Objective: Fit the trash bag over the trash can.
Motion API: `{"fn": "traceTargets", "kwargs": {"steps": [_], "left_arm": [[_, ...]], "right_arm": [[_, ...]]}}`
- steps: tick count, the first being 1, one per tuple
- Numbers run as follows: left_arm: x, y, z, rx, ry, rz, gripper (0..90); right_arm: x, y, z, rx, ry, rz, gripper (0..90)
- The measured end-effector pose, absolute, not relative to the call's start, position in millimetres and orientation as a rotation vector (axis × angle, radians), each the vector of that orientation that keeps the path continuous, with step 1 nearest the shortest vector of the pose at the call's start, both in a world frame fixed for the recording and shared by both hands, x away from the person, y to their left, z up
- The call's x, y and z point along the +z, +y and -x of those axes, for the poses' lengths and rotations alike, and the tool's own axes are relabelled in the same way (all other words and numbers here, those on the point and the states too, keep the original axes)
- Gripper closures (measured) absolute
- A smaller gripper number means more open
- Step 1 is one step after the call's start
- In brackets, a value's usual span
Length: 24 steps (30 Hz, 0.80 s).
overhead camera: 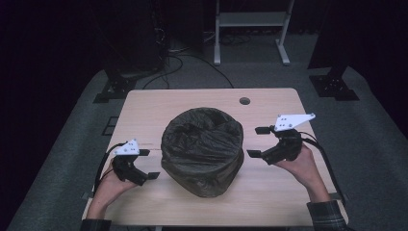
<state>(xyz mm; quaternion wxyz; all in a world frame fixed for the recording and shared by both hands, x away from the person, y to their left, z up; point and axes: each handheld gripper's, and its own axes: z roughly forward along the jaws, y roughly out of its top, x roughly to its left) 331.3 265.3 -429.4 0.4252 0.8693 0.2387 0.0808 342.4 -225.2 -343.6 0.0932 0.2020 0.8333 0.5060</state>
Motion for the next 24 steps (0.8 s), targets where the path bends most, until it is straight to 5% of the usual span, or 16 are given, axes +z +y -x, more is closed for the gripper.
{"fn": "traceTargets", "kwargs": {"steps": [11,24], "left_arm": [[-462.9,252.3,-309.9,0.182,0.56,-2.303,0.0],[-477.7,246.0,-308.5,0.211,0.55,-2.352,0.0]], "right_arm": [[-293.7,-198.1,-333.5,1.517,2.452,-0.455,10.1],[-279.5,-133.7,-353.0,1.244,2.622,-0.357,10.1]]}}
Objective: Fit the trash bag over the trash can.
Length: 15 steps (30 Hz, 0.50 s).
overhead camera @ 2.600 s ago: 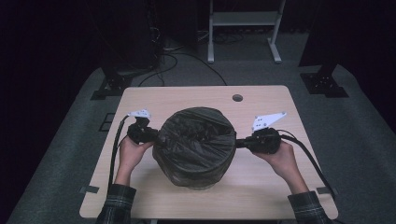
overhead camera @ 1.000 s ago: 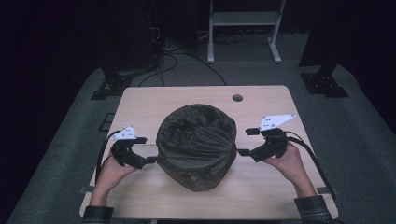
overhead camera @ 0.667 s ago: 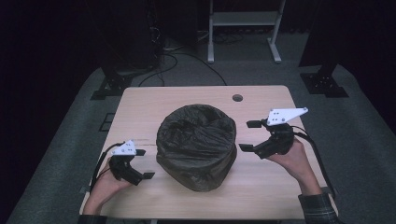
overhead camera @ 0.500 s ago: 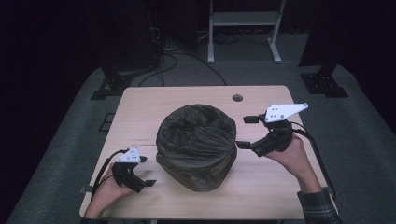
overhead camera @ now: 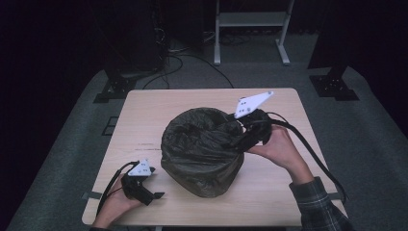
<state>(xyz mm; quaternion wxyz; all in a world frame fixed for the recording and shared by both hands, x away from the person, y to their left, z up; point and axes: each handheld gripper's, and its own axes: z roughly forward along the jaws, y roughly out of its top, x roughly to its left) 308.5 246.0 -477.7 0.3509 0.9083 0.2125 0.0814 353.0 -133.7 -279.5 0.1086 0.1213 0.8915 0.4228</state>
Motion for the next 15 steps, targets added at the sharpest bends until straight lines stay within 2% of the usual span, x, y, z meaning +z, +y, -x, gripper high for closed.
{"fn": "traceTargets", "kwargs": {"steps": [8,15], "left_arm": [[-481.0,245.6,-307.8,0.23,0.537,-2.326,0.0],[-483.1,246.7,-306.9,0.24,0.535,-2.3,0.0]], "right_arm": [[-294.2,-98.5,-371.0,1.022,2.767,-0.378,10.2],[-304.8,-84.1,-374.6,0.898,2.84,-0.351,11.1]]}}
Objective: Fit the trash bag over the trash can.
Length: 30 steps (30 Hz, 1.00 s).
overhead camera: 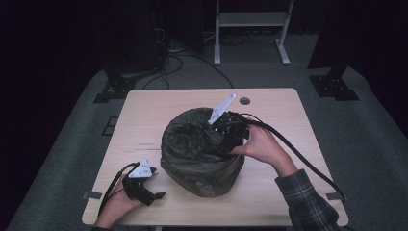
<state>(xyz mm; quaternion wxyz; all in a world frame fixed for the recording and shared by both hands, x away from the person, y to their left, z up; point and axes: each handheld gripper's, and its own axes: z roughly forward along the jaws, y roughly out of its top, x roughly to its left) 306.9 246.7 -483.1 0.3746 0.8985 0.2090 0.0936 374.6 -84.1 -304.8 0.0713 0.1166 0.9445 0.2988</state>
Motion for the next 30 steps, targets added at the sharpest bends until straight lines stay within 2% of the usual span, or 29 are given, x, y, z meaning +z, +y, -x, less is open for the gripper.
{"fn": "traceTargets", "kwargs": {"steps": [14,17,24,27,30], "left_arm": [[-483.1,246.4,-307.0,0.238,0.531,-2.301,0.0],[-483.1,246.4,-307.0,0.237,0.531,-2.301,0.0],[-483.1,246.4,-307.1,0.238,0.532,-2.301,0.0],[-483.1,246.4,-307.2,0.236,0.531,-2.301,0.0],[-483.1,246.4,-307.2,0.235,0.53,-2.301,0.0]], "right_arm": [[-321.2,-61.9,-375.3,0.658,3.0,-0.348,11.3],[-325.4,-56.1,-375.1,0.497,3.026,-0.361,10.8],[-312.2,-58.0,-372.5,0.635,2.972,-0.342,9.7],[-288.3,-62.8,-369.2,0.814,2.894,-0.344,9.5],[-277.6,-61.1,-367.7,0.855,2.839,-0.341,9.5]]}}
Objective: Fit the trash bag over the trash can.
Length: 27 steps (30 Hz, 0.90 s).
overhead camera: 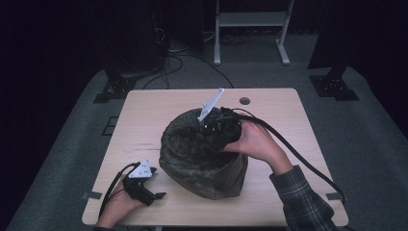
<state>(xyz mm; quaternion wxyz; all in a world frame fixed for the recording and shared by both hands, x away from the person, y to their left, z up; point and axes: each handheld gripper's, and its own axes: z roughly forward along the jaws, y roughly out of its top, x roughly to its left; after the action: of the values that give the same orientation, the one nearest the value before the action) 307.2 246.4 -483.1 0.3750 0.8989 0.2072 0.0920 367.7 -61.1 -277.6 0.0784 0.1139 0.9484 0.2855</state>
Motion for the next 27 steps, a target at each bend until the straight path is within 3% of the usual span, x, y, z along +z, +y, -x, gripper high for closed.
{"fn": "traceTargets", "kwargs": {"steps": [9,19,27], "left_arm": [[-483.1,246.8,-307.9,0.229,0.52,-2.303,0.0],[-483.1,247.2,-308.3,0.226,0.513,-2.304,0.0],[-483.1,247.2,-308.4,0.224,0.511,-2.304,0.0]], "right_arm": [[-271.8,-23.6,-374.9,0.895,2.817,-0.294,9.5],[-311.5,22.5,-391.1,0.76,2.913,-0.265,9.5],[-336.2,34.7,-396.2,0.656,3.029,-0.272,9.4]]}}
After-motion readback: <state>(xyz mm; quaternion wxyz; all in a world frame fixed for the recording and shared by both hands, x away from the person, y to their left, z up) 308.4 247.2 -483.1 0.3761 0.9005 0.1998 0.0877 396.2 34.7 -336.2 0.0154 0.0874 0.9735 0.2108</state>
